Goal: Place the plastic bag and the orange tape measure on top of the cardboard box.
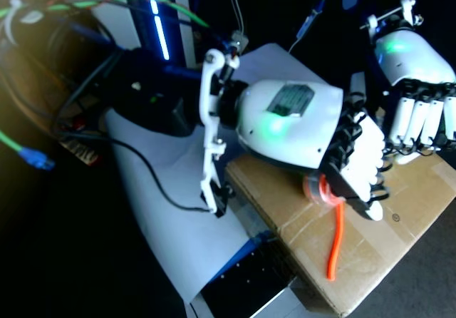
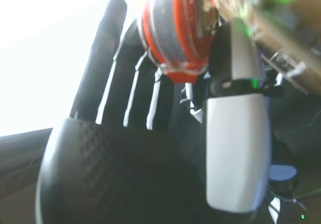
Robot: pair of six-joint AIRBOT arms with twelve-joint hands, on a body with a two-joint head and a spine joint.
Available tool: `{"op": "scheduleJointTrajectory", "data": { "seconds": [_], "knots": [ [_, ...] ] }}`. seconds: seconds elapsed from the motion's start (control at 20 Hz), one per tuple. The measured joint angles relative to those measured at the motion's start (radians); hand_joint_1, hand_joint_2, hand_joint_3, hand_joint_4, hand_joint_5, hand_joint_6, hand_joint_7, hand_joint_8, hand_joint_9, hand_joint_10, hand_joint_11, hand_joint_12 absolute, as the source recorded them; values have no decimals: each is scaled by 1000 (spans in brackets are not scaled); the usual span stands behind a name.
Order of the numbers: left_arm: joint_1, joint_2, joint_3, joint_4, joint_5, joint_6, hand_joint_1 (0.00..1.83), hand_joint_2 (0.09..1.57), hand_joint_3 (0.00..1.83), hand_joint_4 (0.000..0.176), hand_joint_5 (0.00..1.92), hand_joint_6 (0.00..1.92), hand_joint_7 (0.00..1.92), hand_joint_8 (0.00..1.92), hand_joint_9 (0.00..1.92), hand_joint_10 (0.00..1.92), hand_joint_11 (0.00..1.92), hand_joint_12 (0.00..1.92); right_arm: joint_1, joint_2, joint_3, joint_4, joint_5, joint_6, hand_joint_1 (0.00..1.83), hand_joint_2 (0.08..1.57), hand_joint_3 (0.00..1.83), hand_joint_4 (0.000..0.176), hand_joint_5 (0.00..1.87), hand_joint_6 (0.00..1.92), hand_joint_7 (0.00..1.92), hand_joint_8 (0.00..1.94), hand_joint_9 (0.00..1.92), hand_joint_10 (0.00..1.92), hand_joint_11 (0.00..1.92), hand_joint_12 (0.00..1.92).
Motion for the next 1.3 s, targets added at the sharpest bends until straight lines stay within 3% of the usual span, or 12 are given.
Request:
{"op": "scheduleJointTrajectory", "data": {
  "seconds": [0.35, 0.55, 0.6, 0.7, 0.75, 0.8, 0.9, 0.95, 1.0, 1.1, 1.2, 1.3],
  "knots": [
    [4, 15, -20, 2, 0, 0, 874, 975, 0, 0, 636, 0, 605, 1, 366, 457, 0, 1483, -4, 0, -10, -1, 23, 2, 914, 941, 0, 0, 630, 543, 627, 1398, 729, 1576, 708, 1821],
    [5, 32, -42, 2, 1, -1, 843, 943, 0, 0, 510, 0, 435, 0, 312, 179, 0, 1325, -4, 26, -33, -2, 25, 2, 792, 940, 0, 0, 491, 440, 451, 488, 335, 949, 165, 1564],
    [6, 44, -52, 2, 1, -1, 827, 937, 0, 16, 411, 1, 349, 3, 323, 183, 0, 1511, -3, 48, -47, 0, 22, 2, 784, 932, 0, 0, 430, 404, 442, 281, 238, 913, 21, 1563],
    [6, 63, -66, 2, 1, 0, 855, 935, 0, 0, 367, 1, 309, 1, 280, 160, 0, 1439, -3, 68, -63, -3, 21, 2, 828, 916, 0, 0, 414, 316, 433, 167, 213, 777, 0, 1503],
    [6, 76, -77, 2, 6, 1, 863, 927, 0, 0, 321, 5, 252, 5, 207, 101, 0, 1166, -1, 77, -69, -3, 21, 2, 799, 917, 1, 0, 454, 233, 467, 138, 214, 953, 56, 1679],
    [6, 93, -94, 2, 10, 1, 858, 926, 0, 0, 303, 0, 226, 4, 185, 71, 0, 1067, 5, 88, -76, -5, 22, 2, 760, 906, 0, 0, 484, 208, 492, 169, 223, 1126, 146, 1728],
    [5, 119, -126, 4, 28, 1, 768, 925, 0, 0, 253, 0, 174, 0, 149, 23, 0, 917, 20, 106, -97, -15, 5, 2, 755, 949, 3, 0, 442, 195, 388, 279, 197, 1075, 121, 1720],
    [5, 126, -138, 4, 37, 2, 775, 936, 3, 0, 250, 0, 172, 1, 159, 23, 0, 979, 24, 111, -108, -23, -4, 2, 731, 961, 3, 0, 453, 181, 399, 268, 218, 1091, 134, 1746],
    [5, 138, -154, 5, 48, 1, 798, 945, 1, 0, 255, 2, 179, 2, 175, 23, 0, 978, 28, 119, -122, -30, -13, 2, 737, 939, 0, 0, 492, 165, 362, 502, 181, 1289, 128, 1851],
    [2, 163, -182, 6, 66, 2, 768, 945, 0, 0, 268, 3, 205, 3, 225, 37, 0, 1253, 38, 140, -147, -42, -24, 3, 707, 929, 0, 0, 470, 217, 273, 762, 198, 1240, 134, 1799],
    [2, 203, -219, 6, 109, 2, 769, 912, 0, 8, 316, 14, 246, 9, 240, 33, 0, 1208, 48, 175, -177, -54, -57, 2, 596, 936, 3, 0, 97, 722, 38, 1035, 15, 1345, 6, 1920],
    [-2, 231, -246, 6, 146, 5, 737, 927, 2, 28, 355, 18, 327, 24, 323, 57, 0, 1329, 48, 203, -203, -61, -95, 2, 634, 909, 0, 0, 262, 570, 282, 900, 230, 1320, 228, 1921]
  ]
}}
